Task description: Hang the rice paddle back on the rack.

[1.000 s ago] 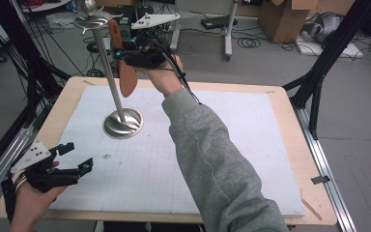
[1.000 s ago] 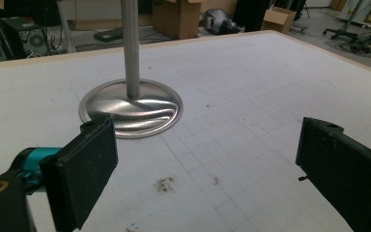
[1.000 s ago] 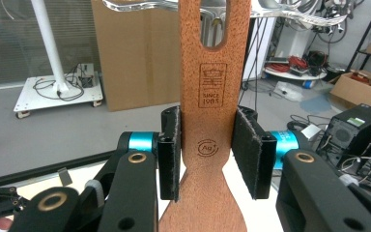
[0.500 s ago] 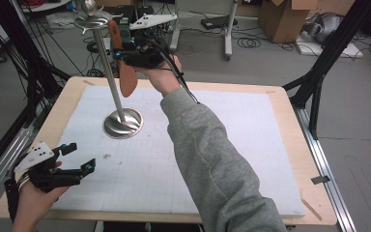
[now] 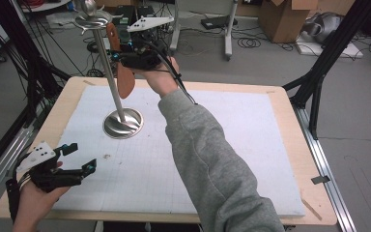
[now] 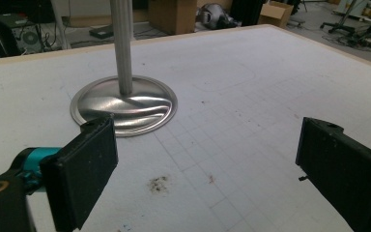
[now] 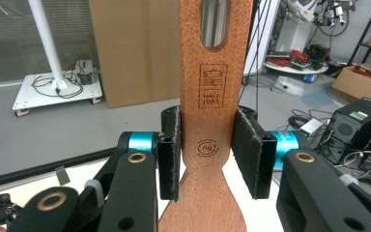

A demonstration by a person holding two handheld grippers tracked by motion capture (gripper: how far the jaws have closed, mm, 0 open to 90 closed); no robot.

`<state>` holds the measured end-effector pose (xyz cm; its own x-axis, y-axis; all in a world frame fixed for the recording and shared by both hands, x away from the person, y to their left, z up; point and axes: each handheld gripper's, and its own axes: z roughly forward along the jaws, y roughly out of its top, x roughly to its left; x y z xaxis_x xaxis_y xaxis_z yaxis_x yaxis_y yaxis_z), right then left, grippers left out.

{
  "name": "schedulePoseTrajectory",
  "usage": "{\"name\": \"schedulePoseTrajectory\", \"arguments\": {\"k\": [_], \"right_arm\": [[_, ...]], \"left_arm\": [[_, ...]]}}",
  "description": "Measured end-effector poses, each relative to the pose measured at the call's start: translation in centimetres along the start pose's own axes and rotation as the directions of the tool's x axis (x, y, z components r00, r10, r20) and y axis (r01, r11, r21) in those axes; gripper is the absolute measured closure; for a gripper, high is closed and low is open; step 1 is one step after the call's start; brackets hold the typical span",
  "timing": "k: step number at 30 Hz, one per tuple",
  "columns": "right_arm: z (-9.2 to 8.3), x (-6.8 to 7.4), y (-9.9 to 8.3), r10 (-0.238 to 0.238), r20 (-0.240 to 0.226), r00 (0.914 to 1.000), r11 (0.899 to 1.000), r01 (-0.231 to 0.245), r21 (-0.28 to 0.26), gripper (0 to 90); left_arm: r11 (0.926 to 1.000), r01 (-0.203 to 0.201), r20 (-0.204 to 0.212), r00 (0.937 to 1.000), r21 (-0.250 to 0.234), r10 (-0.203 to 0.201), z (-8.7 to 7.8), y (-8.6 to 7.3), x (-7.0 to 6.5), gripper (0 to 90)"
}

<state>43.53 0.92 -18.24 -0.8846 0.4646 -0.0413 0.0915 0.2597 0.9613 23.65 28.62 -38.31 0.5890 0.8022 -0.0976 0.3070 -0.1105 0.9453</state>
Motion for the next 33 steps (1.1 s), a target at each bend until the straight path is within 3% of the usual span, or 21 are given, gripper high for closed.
{"name": "schedulePoseTrajectory", "arguments": {"k": [3, 9, 13, 23, 33], "right_arm": [[-0.1, 0.0, 0.0, 0.002, -0.002, 1.0000, 1.000, -0.002, 0.003, 63.1], [-0.4, 0.1, -0.1, 0.018, -0.019, 0.9997, 1.000, -0.018, -0.020, 49.5], [-0.6, 0.4, -0.6, 0.000, -0.026, 0.9997, 1.000, 0.000, -0.008, 40.4], [-2.8, 0.2, -2.0, 0.039, -0.053, 0.9978, 0.999, -0.040, -0.017, 17.7], [-5.2, -0.2, -3.7, 0.023, -0.103, 0.9944, 0.999, -0.025, -0.021, 14.4]], "left_arm": [[1.0000, -0.008, 0.002, 1.0000, 0.004, 0.008, 0.1, 0.0, -0.1, 8.0], [0.9999, -0.012, -0.013, 0.9998, 0.013, 0.012, 0.0, 0.0, 0.0, 8.0], [1.0000, -0.007, -0.020, 0.9998, -0.004, 0.007, -0.3, 0.2, 0.2, 8.0], [0.9991, 0.012, -0.020, 0.9997, -0.040, -0.013, -0.1, 0.8, 1.1, 8.0], [0.9974, 0.019, -0.029, 0.9994, -0.070, -0.021, -0.4, 1.4, 1.7, 8.0]]}}
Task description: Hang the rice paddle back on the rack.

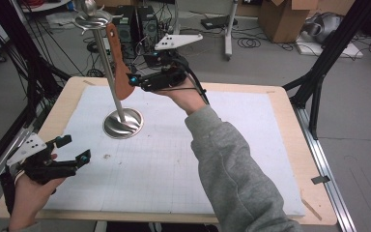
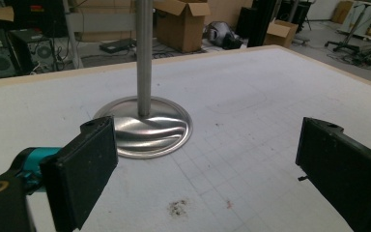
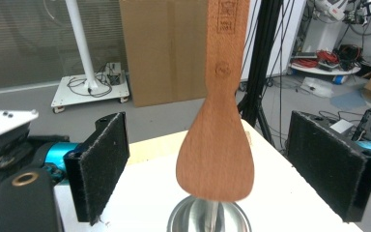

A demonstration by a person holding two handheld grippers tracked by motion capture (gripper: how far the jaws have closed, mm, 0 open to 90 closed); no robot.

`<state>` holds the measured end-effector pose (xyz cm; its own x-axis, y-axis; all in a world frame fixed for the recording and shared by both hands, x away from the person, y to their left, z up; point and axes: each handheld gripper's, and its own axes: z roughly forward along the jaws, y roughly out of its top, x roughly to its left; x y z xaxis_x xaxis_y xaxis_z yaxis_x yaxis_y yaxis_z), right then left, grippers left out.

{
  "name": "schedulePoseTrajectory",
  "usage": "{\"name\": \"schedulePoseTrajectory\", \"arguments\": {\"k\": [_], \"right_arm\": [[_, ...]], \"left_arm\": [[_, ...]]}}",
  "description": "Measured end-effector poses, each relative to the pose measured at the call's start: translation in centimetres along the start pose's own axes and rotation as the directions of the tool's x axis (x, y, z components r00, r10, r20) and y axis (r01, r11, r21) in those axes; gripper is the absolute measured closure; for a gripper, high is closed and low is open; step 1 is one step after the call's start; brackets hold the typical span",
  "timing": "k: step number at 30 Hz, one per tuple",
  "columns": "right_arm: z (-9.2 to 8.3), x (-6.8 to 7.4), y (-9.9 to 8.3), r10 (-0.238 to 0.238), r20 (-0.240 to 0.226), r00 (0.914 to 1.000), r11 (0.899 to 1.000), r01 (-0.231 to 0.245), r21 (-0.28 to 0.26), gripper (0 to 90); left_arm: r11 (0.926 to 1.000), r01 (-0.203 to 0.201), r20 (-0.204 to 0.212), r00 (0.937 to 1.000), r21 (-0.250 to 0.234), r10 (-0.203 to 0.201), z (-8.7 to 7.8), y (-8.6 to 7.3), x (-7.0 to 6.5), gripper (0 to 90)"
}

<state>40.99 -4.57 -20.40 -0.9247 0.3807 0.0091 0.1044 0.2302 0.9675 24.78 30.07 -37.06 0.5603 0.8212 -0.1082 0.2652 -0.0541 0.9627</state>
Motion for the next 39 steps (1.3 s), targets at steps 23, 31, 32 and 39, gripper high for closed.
{"name": "schedulePoseTrajectory", "arguments": {"k": [23, 31, 32, 39], "right_arm": [[-4.0, -0.9, -4.1, 0.039, 0.030, 0.9988, 0.999, -0.039, -0.003, 14.4], [-6.5, -1.4, -6.5, 0.066, 0.061, 0.9959, 0.998, -0.066, -0.015, 14.4], [-6.9, -1.5, -6.8, 0.066, 0.067, 0.9956, 0.998, -0.065, -0.014, 14.4], [-9.2, -1.6, -9.1, 0.051, 0.102, 0.9935, 0.998, -0.054, 0.032, 14.9]], "left_arm": [[0.9998, -0.017, 0.035, 0.9992, 0.009, 0.017, 1.7, 0.3, -1.0, 8.0], [0.9994, -0.027, 0.043, 0.9987, -0.021, 0.028, 1.8, 0.8, -1.3, 8.0], [0.9994, -0.027, 0.046, 0.9986, -0.021, 0.028, 1.9, 0.8, -1.3, 8.0], [0.9994, -0.029, 0.056, 0.9980, -0.017, 0.030, 2.4, 1.1, -1.4, 8.0]]}}
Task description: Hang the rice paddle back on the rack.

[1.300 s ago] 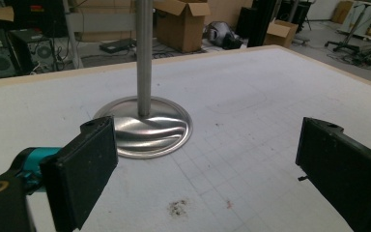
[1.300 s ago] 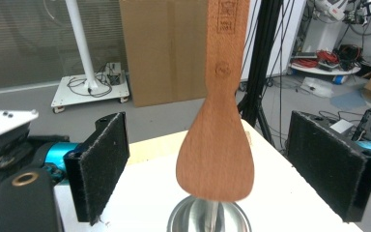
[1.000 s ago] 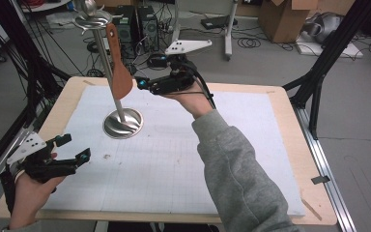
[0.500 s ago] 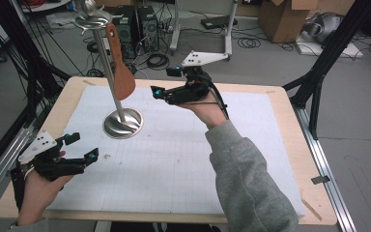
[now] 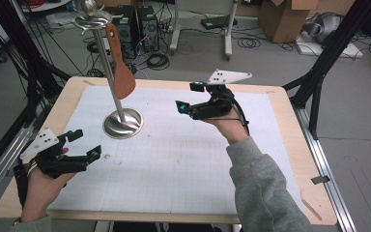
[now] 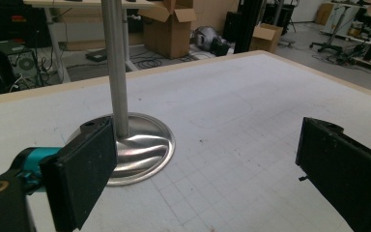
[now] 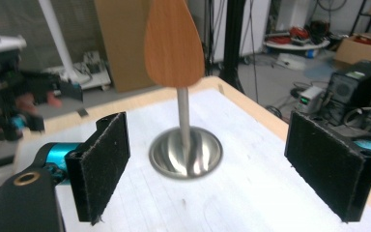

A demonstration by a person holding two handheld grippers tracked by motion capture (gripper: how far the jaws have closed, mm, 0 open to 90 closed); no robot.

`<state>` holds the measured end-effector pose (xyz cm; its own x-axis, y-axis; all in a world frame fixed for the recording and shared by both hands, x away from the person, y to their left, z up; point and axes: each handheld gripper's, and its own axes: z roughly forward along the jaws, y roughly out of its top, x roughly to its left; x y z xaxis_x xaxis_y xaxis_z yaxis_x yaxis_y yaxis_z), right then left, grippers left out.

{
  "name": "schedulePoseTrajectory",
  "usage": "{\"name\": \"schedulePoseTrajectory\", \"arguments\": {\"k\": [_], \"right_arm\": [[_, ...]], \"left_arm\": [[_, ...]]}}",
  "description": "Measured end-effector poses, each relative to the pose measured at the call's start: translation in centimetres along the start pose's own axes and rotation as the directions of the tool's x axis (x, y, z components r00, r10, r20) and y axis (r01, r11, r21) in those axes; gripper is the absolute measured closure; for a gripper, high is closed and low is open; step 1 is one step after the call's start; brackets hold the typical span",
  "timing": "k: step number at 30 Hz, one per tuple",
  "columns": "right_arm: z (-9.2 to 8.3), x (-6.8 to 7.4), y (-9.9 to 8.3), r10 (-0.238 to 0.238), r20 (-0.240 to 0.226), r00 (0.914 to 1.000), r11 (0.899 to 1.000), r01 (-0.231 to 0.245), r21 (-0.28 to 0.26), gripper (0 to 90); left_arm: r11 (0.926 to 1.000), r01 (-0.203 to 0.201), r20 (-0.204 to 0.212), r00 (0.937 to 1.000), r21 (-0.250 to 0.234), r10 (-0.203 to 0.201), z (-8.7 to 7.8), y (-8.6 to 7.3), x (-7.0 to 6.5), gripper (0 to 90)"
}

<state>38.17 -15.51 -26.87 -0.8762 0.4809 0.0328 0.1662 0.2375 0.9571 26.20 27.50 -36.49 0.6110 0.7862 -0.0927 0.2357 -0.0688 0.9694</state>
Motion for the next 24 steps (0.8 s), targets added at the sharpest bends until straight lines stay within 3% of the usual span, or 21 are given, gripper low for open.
{"name": "schedulePoseTrajectory", "arguments": {"k": [7, 12, 17, 19, 24], "right_arm": [[-2.2, -0.6, -1.5, 0.006, 0.028, 0.9996, 1.000, -0.006, -0.009, 14.9], [-3.6, -1.2, -3.0, 0.043, 0.038, 0.9984, 0.999, -0.042, -0.033, 14.8], [-4.8, -1.8, -4.5, 0.067, 0.072, 0.9951, 0.997, -0.065, -0.040, 14.5], [-5.1, -2.0, -5.0, 0.063, 0.109, 0.9920, 0.998, -0.059, -0.034, 14.4], [-5.9, -2.3, -6.3, 0.082, 0.134, 0.9876, 0.996, -0.078, -0.036, 14.3]], "left_arm": [[0.9999, 0.009, 0.006, 0.9999, 0.006, -0.009, 0.5, 0.0, 0.2, 8.0], [0.9992, 0.036, 0.010, 0.9993, -0.019, -0.036, 0.4, 0.0, 0.9, 8.0], [0.9989, 0.042, 0.007, 0.9991, -0.021, -0.041, 0.7, 0.0, 1.0, 8.0], [0.9989, 0.041, 0.015, 0.9991, -0.022, -0.041, 0.9, 0.0, 0.9, 8.0], [0.9989, 0.045, 0.019, 0.9988, -0.016, -0.045, 1.5, -0.2, 0.9, 8.0]]}}
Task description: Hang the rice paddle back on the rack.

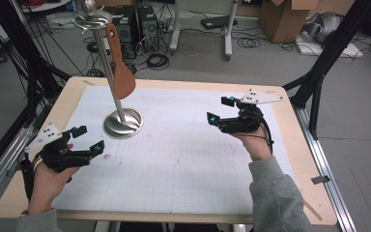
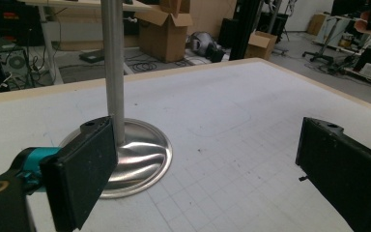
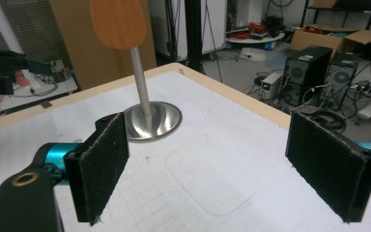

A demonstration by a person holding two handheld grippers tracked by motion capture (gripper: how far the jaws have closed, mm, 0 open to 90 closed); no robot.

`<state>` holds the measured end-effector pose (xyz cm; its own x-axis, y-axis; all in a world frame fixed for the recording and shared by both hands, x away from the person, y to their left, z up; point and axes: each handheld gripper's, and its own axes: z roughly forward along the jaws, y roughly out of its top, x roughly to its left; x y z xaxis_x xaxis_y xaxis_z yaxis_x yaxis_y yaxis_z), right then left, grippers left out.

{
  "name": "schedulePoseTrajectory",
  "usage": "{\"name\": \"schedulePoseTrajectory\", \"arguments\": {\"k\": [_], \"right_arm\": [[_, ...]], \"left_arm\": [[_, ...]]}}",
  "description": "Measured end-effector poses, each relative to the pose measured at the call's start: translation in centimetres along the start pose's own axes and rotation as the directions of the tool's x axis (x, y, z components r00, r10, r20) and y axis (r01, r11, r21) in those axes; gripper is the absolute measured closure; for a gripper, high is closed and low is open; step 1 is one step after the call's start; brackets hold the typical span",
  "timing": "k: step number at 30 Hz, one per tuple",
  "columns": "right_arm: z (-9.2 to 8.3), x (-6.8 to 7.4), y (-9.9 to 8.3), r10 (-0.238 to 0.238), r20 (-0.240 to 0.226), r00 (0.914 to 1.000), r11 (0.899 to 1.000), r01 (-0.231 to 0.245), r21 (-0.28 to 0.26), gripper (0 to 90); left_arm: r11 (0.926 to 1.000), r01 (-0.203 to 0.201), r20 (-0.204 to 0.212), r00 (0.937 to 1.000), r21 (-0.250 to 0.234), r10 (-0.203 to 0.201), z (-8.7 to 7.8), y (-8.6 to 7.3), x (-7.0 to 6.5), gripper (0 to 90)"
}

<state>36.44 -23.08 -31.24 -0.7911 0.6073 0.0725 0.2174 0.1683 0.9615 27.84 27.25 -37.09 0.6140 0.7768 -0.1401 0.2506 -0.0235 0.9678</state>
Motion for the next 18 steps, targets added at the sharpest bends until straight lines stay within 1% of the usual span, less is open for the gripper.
{"name": "schedulePoseTrajectory", "arguments": {"k": [1, 2, 3, 4, 6, 8, 10, 13, 16, 18], "right_arm": [[-0.2, -0.1, -0.2, 0.013, -0.008, 0.9999, 1.000, -0.013, -0.004, 14.3], [-0.4, -0.1, -0.4, 0.040, -0.024, 0.9989, 0.999, -0.040, -0.014, 14.3], [-0.6, -0.1, -0.6, 0.062, -0.027, 0.9977, 0.998, -0.062, -0.013, 14.3], [-0.8, 0.0, -0.7, 0.064, -0.026, 0.9976, 0.998, -0.064, -0.014, 14.3], [-1.4, 0.0, -1.0, 0.052, -0.028, 0.9983, 0.999, -0.052, -0.014, 14.3], [-2.0, -0.1, -1.5, 0.065, -0.029, 0.9975, 0.997, -0.066, -0.029, 14.3], [-2.6, -0.3, -1.9, 0.053, -0.019, 0.9984, 0.998, -0.053, -0.031, 14.3], [-3.4, -0.3, -2.6, 0.024, -0.004, 0.9997, 1.000, -0.024, -0.006, 14.3], [-4.0, -0.4, -3.4, -0.005, -0.002, 1.0000, 1.000, 0.005, 0.017, 14.3], [-4.3, -0.4, -3.9, -0.007, -0.005, 1.0000, 0.999, 0.008, 0.031, 14.3]], "left_arm": [[1.0000, 0.003, 0.001, 1.0000, 0.005, -0.003, 0.1, -0.1, 0.0, 8.0], [1.0000, 0.006, 0.003, 1.0000, 0.005, -0.006, 0.2, -0.1, 0.0, 8.0], [0.9999, 0.010, 0.014, 0.9998, 0.004, -0.010, 0.2, 0.0, 0.0, 8.0], [0.9999, 0.014, 0.022, 0.9997, -0.002, -0.014, 0.2, 0.1, -0.1, 8.0], [0.9998, 0.011, 0.032, 0.9994, -0.019, -0.011, 0.2, 0.3, -0.4, 8.0], [0.9996, 0.008, 0.037, 0.9993, -0.027, -0.007, 0.1, 0.5, -0.6, 8.0], [0.9997, 0.003, 0.038, 0.9993, -0.025, -0.002, 0.1, 0.6, -0.7, 8.0], [0.9997, 0.005, 0.033, 0.9994, -0.022, -0.004, 0.1, 0.5, -0.6, 8.0], [0.9999, 0.000, 0.033, 0.9994, -0.012, 0.000, 0.2, 0.5, -0.7, 8.0], [1.0000, -0.003, 0.029, 0.9996, -0.002, 0.003, 0.2, 0.4, -0.7, 8.0]]}}
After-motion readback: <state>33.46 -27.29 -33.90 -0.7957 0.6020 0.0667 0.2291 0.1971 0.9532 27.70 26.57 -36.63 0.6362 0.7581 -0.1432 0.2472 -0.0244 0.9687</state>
